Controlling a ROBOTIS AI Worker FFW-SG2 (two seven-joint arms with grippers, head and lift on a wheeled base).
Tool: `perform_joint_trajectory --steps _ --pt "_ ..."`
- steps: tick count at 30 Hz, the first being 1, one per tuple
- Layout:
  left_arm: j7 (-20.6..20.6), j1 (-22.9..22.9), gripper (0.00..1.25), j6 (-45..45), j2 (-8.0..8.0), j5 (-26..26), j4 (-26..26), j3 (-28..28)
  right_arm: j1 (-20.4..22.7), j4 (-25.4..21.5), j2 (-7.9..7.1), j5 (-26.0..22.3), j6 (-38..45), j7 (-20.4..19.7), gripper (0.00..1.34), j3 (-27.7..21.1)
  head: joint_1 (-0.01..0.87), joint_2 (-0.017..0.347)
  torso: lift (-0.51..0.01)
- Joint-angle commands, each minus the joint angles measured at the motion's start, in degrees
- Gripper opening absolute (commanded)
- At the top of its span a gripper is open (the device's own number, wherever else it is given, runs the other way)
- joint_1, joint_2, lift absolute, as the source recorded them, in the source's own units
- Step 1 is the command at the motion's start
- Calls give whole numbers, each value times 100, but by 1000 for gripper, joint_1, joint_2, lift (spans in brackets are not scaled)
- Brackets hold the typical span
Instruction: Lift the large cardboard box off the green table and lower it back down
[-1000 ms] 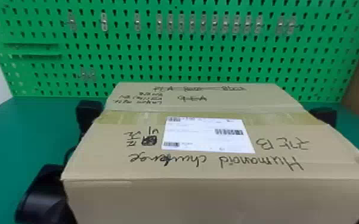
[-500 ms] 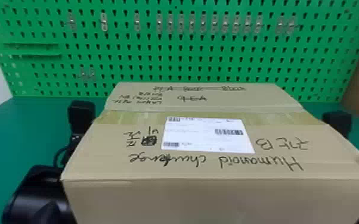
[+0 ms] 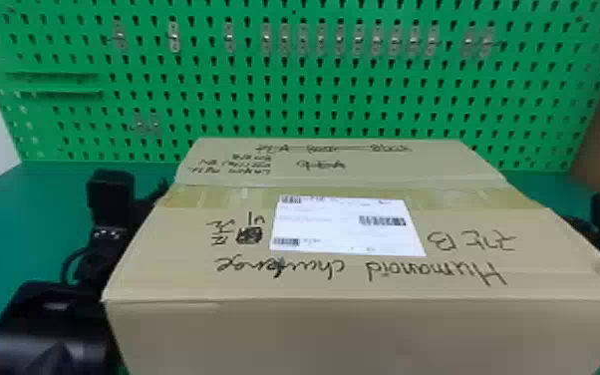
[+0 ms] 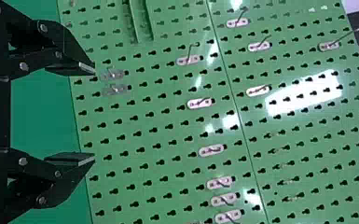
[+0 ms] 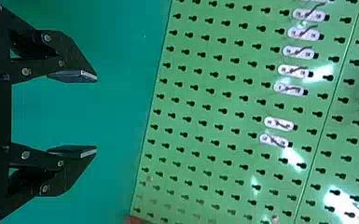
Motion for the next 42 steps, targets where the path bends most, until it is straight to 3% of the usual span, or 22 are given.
perform_joint_trajectory --steps 1,6,18,42 --pt "-40 20 666 4 56 -14 -41 131 43 -30 -109 44 28 0 649 -89 508 51 -211" --pt "-57 11 666 13 171 -14 -58 158 95 -38 -188 62 37 0 654 -212 508 51 -211" --pt "-101 46 683 66 259 -102 -155 395 183 -38 -258 220 46 0 692 -520 508 51 -211" --pt "-119 187 723 224 320 -225 -480 650 254 -240 -258 325 81 0 756 -757 508 51 -211"
